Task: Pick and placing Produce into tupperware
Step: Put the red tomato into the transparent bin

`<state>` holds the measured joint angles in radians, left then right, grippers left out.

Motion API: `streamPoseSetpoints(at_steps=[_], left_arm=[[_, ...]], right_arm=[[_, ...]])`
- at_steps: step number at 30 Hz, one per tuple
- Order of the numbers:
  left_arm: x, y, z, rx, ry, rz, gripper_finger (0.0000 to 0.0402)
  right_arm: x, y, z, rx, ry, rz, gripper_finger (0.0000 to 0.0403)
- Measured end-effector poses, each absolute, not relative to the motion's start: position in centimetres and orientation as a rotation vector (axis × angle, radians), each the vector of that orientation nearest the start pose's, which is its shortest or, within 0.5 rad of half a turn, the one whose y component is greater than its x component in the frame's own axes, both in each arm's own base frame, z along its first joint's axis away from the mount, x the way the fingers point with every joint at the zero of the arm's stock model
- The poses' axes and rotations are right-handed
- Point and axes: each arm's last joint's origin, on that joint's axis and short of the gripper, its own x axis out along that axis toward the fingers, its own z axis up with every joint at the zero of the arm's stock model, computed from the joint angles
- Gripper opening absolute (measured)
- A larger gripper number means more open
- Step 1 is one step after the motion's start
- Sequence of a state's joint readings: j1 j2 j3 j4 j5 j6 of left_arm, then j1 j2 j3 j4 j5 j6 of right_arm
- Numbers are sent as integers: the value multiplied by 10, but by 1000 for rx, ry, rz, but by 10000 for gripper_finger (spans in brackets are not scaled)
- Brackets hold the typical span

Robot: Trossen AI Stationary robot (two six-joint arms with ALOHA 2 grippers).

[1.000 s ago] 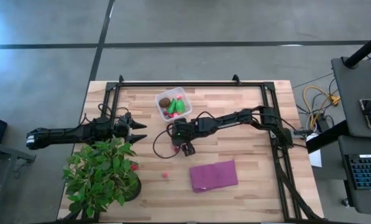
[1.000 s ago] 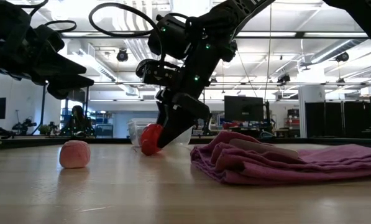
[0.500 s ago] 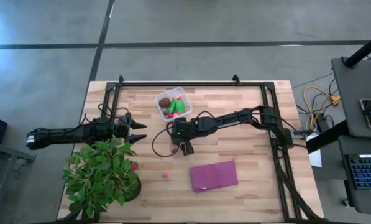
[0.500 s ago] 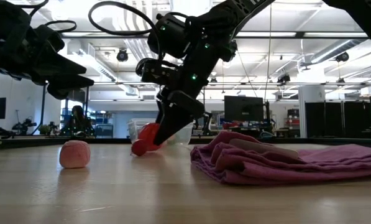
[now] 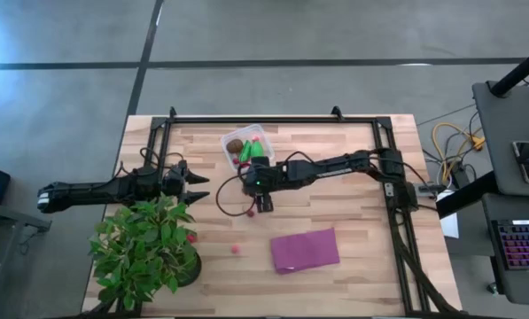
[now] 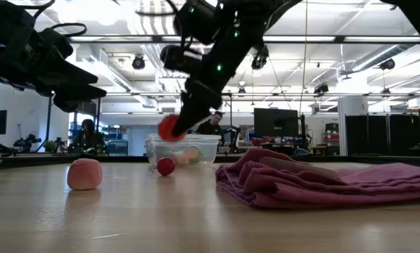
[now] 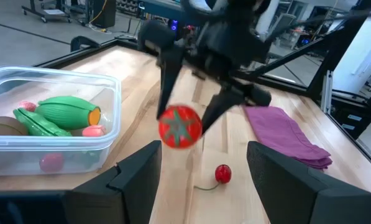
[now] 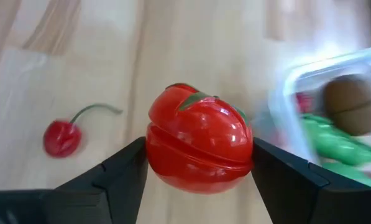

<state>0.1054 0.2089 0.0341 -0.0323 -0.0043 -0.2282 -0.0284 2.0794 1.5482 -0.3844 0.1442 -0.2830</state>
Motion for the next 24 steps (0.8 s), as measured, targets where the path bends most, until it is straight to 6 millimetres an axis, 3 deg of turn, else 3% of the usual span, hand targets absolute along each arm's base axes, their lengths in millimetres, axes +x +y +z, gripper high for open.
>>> streamPoseSetpoints(at_steps=[7,12,18,24], left_arm=[[107,11,155,-237,192,132,224],[107,11,155,-238,192,132,224],[107,11,155,-237,191,132,224],[107,11,155,-238,194,132,224]], right_arm=[[438,-29,230,-286,827,-203,256],[430,-66,246,-190,775,-427,258],[412,-131,229,134,859,-508,258],[412,-149,210,235,877,-459,265]])
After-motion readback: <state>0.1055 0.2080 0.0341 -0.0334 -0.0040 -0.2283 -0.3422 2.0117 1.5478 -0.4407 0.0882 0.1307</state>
